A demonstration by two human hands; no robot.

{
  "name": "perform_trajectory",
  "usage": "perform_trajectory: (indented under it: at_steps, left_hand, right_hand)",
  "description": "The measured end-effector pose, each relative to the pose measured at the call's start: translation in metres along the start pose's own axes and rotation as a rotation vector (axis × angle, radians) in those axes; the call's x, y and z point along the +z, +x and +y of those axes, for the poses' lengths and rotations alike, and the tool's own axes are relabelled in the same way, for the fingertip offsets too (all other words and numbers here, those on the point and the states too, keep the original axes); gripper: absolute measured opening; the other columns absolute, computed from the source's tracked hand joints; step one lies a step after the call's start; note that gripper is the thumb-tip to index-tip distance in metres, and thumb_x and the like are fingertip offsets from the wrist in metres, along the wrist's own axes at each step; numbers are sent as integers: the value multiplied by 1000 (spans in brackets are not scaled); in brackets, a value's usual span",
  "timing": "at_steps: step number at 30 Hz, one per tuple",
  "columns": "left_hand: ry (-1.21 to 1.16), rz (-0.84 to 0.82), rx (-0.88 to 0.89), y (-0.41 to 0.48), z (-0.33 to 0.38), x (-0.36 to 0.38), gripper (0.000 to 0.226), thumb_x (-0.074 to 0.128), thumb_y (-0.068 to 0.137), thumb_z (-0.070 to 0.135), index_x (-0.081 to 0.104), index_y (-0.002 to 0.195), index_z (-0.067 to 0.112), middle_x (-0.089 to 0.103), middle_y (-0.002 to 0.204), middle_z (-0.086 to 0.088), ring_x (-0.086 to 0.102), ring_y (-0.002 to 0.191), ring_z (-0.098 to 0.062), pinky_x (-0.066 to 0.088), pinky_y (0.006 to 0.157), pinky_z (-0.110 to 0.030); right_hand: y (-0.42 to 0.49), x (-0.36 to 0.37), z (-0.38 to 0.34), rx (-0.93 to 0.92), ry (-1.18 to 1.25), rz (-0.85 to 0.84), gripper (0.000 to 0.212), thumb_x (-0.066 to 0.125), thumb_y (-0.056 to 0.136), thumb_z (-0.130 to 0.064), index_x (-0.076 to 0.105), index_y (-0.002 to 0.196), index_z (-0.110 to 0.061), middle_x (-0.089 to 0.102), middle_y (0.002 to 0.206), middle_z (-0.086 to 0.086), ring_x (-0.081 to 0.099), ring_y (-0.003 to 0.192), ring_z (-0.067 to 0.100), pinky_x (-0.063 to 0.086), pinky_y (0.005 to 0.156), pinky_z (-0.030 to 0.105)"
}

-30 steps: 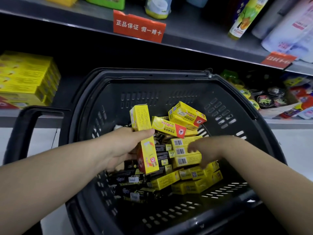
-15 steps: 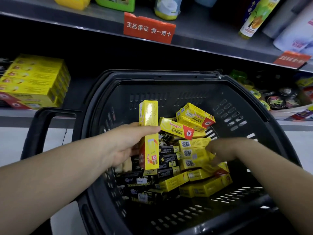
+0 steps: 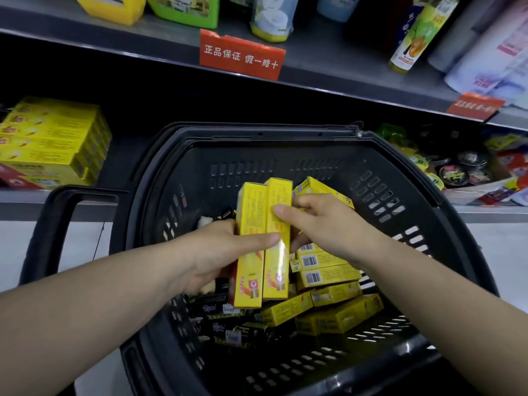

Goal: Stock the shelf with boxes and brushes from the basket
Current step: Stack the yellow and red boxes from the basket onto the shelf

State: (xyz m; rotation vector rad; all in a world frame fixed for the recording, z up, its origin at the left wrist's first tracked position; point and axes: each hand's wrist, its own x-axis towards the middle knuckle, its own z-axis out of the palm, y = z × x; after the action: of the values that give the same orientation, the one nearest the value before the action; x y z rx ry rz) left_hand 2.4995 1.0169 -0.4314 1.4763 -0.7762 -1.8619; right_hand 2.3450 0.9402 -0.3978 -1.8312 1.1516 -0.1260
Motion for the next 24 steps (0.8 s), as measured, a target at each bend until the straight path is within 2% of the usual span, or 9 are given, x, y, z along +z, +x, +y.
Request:
perform_trajectory:
  at_steps: [2, 4, 5, 9, 12, 15, 19, 21, 24]
  left_hand:
    - [17, 84, 16, 2, -2, -3, 32, 73, 78, 25, 65, 107, 14, 74, 88, -5, 71, 70, -13, 56, 57, -22]
    - [26, 199, 25, 6, -3, -6, 35, 76, 75, 23, 64, 108, 15, 73, 98, -7, 68, 91, -21, 54, 86, -37]
    - [16, 234, 25, 7, -3, -7, 33, 76, 75, 23, 65, 105, 15, 72, 100, -7, 66, 95, -22, 51, 91, -39]
    - [-7, 271, 14, 9, -5, -10, 31, 75, 75, 26, 67, 103, 15, 71, 101, -6, 65, 91, -19, 50, 76, -30]
    - [11, 273, 20, 10, -7, -13, 30, 76, 75, 27, 67, 102, 18, 70, 102, -2, 63, 96, -16, 48, 87, -31]
    - [-15, 244, 30, 8, -5, -11, 14, 75, 76, 26, 67, 88, 24, 73, 86, 3, 67, 81, -9, 50, 68, -26]
    - [6, 242, 11, 7, -4, -12, 30, 76, 74, 29, 66, 101, 20, 71, 104, -2, 62, 102, -20, 45, 98, -40]
    - [-2, 242, 7, 7, -4, -13, 38, 77, 73, 29, 65, 108, 18, 68, 112, -5, 59, 110, -23, 40, 105, -44]
    - [-32, 255, 7, 9, -3, -15, 50, 78, 71, 31, 63, 115, 15, 65, 119, -8, 55, 115, -27, 38, 106, -47]
  right_hand:
    - [1, 0, 3, 9, 46, -38, 27, 48, 93, -43, 63, 87, -22, 70, 76, -2, 70, 66, 12, 53, 82, 37]
    - [6, -1, 9, 54, 71, -101, 22, 46, 95, -41, 62, 90, -27, 71, 79, -5, 70, 71, 10, 52, 79, 30]
    - [10, -2, 16, 69, -10, -128, 22, 48, 95, -39, 63, 95, -24, 71, 84, -4, 70, 77, 13, 53, 78, 30]
    - [20, 11, 60, 66, -938, -425, 47, 63, 87, -30, 50, 130, -17, 60, 122, 5, 57, 110, 26, 47, 87, 34]
    - [18, 41, 92, 82, -1160, -750, 62, 66, 86, -18, 37, 141, -17, 46, 139, 8, 48, 123, 29, 44, 87, 35]
    - [22, 63, 105, 4, -1244, -820, 62, 62, 89, -18, 33, 144, -14, 47, 137, 12, 50, 119, 31, 46, 83, 37]
    - [29, 60, 103, -65, -1273, -788, 52, 62, 89, -27, 46, 137, -14, 53, 133, 8, 50, 120, 30, 48, 92, 40]
    - [30, 50, 97, -81, -1212, -777, 43, 65, 85, -28, 57, 124, -13, 60, 120, 8, 57, 108, 29, 50, 81, 37]
    - [33, 23, 78, 5, -868, -600, 34, 68, 81, -33, 62, 104, -9, 63, 104, 8, 63, 83, 27, 50, 64, 36]
